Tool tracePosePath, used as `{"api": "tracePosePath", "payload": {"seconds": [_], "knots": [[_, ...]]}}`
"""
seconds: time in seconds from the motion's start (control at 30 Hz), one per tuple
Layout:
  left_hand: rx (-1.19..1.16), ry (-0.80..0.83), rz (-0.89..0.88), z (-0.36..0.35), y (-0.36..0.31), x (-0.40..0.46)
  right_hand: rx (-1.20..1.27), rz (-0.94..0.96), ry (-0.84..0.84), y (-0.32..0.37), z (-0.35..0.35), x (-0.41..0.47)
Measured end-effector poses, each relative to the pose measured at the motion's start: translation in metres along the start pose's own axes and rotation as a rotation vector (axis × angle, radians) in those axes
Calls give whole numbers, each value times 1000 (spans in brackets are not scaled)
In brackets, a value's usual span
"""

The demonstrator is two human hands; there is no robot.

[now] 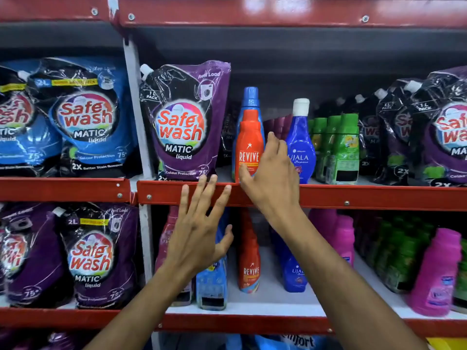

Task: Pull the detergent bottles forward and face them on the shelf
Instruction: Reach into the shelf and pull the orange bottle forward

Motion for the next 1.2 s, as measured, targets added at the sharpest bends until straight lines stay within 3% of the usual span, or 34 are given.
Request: {"api": "tracePosePath", "payload": {"seconds": [0.17, 0.53, 0.8, 0.97, 1.2], "knots": [[-1, -16, -36, -9, 3, -1, -60, -112, 22, -2, -18, 11], [4, -57, -24, -16, 6, -2, -77, -98, -126, -4, -16, 20], [9, -104, -29, -14, 6, -3, 131, -6, -368, 8, 66, -10], [10, -142, -15, -15, 5, -4, 184, 6, -253, -10, 68, -82], [22, -160, 13, -15, 2, -2, 143, -110, 32, -60, -5, -167]]}}
Point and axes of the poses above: each hand's wrist, its own x-axis towards the middle knuckle, its own z-axis out of the back of the hand, y = z × x, the point moved 10 cm from there along x, towards the middle knuckle, and after that the axes turned 2 degrees about z, right-handed, at the moved point
